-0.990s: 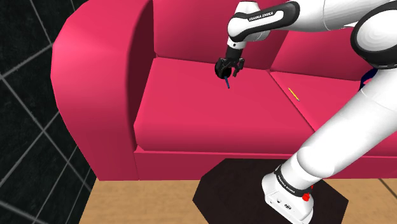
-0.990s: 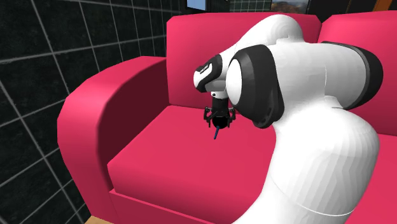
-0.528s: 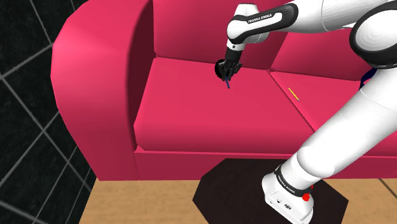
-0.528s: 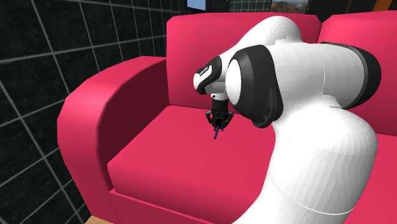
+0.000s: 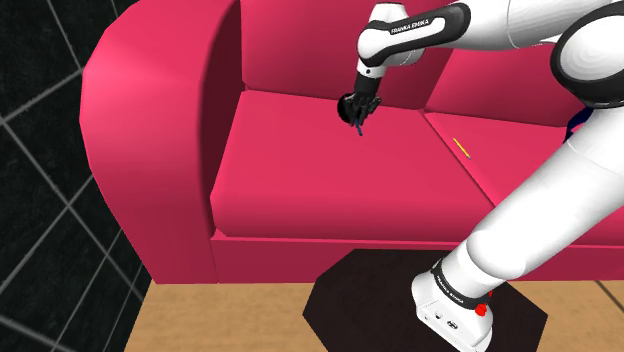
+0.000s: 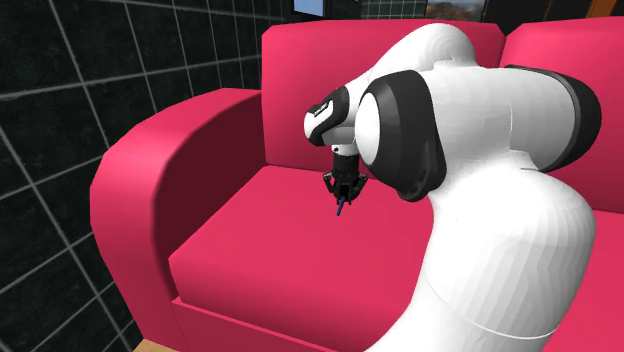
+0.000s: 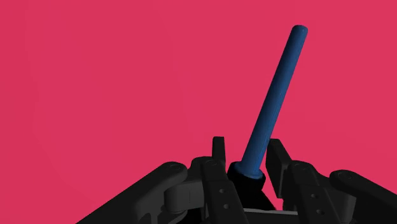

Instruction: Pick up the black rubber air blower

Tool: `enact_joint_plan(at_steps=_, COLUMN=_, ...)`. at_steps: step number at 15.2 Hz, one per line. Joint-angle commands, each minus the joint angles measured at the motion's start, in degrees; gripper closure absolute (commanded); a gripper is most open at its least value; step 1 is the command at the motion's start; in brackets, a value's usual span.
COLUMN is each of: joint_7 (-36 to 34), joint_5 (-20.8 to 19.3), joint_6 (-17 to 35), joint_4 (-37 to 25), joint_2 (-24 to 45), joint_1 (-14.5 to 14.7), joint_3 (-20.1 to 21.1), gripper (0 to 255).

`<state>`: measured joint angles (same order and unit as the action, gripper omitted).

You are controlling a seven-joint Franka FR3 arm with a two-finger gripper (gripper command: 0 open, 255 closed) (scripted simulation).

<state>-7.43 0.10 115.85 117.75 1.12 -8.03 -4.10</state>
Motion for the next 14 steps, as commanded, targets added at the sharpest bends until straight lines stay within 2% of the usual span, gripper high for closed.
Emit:
enact_joint_plan(at_steps=1, joint_7=-0.05, joint_5=-0.04, joint_6=-1.33, joint_4=-0.82, joint_2=-0.52, joint_1=0.01, joint_3=0.01, gripper=255)
enact_joint_plan(at_steps=14, joint_7=-0.17, joint_5=-0.20, joint_6=-10.43, joint_4=-7.79, joint_2=-2.65, joint_1=0.05, joint_3=0.04, gripper=255)
